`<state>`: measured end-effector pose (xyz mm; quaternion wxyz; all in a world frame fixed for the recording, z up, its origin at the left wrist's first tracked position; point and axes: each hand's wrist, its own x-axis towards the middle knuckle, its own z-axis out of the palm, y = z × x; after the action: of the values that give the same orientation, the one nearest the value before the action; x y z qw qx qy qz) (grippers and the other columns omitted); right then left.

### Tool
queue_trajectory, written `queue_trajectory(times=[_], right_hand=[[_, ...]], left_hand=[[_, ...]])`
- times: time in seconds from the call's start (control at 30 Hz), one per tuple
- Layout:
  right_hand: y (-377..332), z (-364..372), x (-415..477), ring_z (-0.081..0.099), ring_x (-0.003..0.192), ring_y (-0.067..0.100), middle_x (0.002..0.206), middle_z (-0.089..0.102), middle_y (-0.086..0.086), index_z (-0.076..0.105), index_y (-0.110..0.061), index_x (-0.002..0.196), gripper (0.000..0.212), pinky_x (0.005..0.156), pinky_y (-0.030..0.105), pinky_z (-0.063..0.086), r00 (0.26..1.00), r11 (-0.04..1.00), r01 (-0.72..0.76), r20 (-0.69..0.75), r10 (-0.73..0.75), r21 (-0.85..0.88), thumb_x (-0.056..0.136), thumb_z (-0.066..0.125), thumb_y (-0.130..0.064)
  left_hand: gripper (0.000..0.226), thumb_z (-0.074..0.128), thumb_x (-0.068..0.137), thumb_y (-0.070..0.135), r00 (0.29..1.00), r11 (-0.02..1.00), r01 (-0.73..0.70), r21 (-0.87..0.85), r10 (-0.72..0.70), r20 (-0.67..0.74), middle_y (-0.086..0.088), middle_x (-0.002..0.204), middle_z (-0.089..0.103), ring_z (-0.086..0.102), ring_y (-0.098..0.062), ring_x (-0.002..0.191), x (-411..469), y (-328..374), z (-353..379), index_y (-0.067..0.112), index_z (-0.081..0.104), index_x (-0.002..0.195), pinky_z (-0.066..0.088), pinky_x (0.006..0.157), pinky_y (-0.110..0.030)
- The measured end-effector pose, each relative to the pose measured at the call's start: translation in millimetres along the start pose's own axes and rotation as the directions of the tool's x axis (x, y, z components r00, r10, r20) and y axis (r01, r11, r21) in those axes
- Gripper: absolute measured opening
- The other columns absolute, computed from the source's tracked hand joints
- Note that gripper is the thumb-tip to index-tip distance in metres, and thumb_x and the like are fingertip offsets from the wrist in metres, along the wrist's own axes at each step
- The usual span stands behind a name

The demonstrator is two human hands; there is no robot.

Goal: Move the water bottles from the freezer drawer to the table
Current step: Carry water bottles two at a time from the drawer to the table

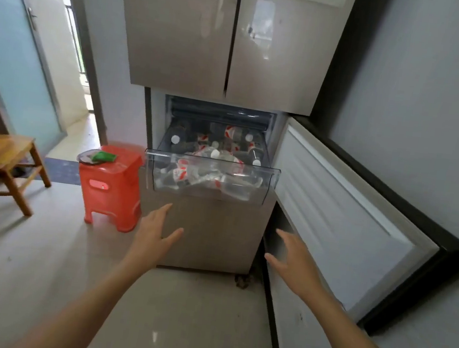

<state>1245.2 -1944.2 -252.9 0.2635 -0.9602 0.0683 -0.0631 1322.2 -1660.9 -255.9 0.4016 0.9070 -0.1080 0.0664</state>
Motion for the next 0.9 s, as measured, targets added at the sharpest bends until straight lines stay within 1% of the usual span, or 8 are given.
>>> queue_trajectory(times=[0.17,0.33,0.5,0.57,0.63,0.7,0.8,0.9], right_hand=[[11.3,12.0,65.5,0.026,0.137,0.015,0.149,0.029,-0.003,0.026,-0.022,0.143,0.067,0.111,0.036,0.028,0.996,0.998,0.043,0.076,-0.046,0.038,0.087,0.056,-0.042],[18.4,32.9,113.1,0.023,0.137,0.014,0.149,0.028,-0.003,0.025,-0.024,0.143,0.066,0.112,0.036,0.026,0.984,0.997,0.065,0.160,-0.072,0.050,0.088,0.055,-0.044],[4.4,43.3,177.6,0.025,0.136,0.014,0.148,0.030,-0.001,0.028,-0.020,0.142,0.063,0.112,0.029,0.023,0.982,0.989,0.139,0.121,-0.143,0.044,0.088,0.055,-0.040],[-4.1,42.5,207.5,0.026,0.136,0.014,0.146,0.032,-0.002,0.029,-0.020,0.141,0.062,0.111,0.030,0.023,0.981,0.987,0.161,0.106,-0.163,0.029,0.088,0.055,-0.039],[-12.4,40.1,240.6,0.030,0.133,0.014,0.143,0.036,-0.003,0.032,-0.021,0.140,0.060,0.109,0.028,0.026,0.982,0.985,0.170,0.077,-0.173,0.037,0.088,0.057,-0.037],[-18.0,36.2,274.9,0.035,0.131,0.017,0.140,0.040,-0.001,0.035,-0.020,0.138,0.059,0.107,0.027,0.028,0.981,0.983,0.182,0.060,-0.183,0.034,0.086,0.060,-0.034],[-20.4,33.7,323.8,0.038,0.127,0.019,0.137,0.043,0.003,0.038,-0.018,0.137,0.058,0.102,0.023,0.029,0.988,0.989,0.148,0.035,-0.148,-0.012,0.085,0.062,-0.031],[-23.3,38.8,356.3,0.036,0.130,0.020,0.142,0.039,0.005,0.036,-0.016,0.138,0.061,0.105,0.028,0.029,0.995,0.996,0.091,0.048,-0.090,-0.011,0.085,0.062,-0.031]], left_hand=[[0.073,0.057,0.072,0.039,0.994,0.993,0.111,-0.028,-0.111,0.008,-0.016,0.132,0.050,0.047,-0.031,0.122,30.0,-10.8,20.0,0.004,0.041,0.134,0.037,0.103,-0.048],[0.058,0.067,0.082,0.012,0.985,0.984,0.174,0.034,-0.173,-0.022,-0.020,0.131,0.048,0.047,-0.037,0.115,65.5,-23.8,18.7,0.001,0.041,0.133,0.033,0.101,-0.039],[0.052,0.065,0.083,0.015,0.994,0.989,0.082,0.120,-0.073,-0.082,-0.018,0.127,0.052,0.044,-0.031,0.119,136.7,-40.7,7.3,0.004,0.046,0.130,0.032,0.098,-0.035],[0.048,0.060,0.084,0.028,0.995,0.990,0.050,0.131,-0.038,-0.096,-0.015,0.125,0.054,0.046,-0.031,0.117,168.1,-44.2,6.4,0.007,0.051,0.126,0.035,0.097,-0.038],[0.058,0.047,0.077,0.045,0.997,0.986,-0.007,0.165,0.020,-0.077,-0.017,0.117,0.058,0.051,-0.034,0.110,208.0,-50.1,7.8,0.004,0.059,0.117,0.038,0.094,-0.042],[0.066,0.037,0.072,0.050,0.997,0.983,-0.022,0.181,0.036,-0.070,-0.016,0.113,0.060,0.053,-0.034,0.106,252.6,-54.8,12.2,0.003,0.064,0.111,0.039,0.091,-0.042],[0.058,0.043,0.076,0.049,1.000,0.974,-0.021,0.224,0.024,-0.011,-0.014,0.112,0.060,0.051,-0.035,0.105,310.8,-66.4,17.5,0.005,0.065,0.109,0.041,0.088,-0.042],[0.047,0.051,0.082,0.043,0.999,0.957,-0.018,0.288,0.006,0.042,-0.011,0.118,0.057,0.046,-0.031,0.110,342.3,-81.4,20.7,0.009,0.062,0.112,0.039,0.089,-0.041]])
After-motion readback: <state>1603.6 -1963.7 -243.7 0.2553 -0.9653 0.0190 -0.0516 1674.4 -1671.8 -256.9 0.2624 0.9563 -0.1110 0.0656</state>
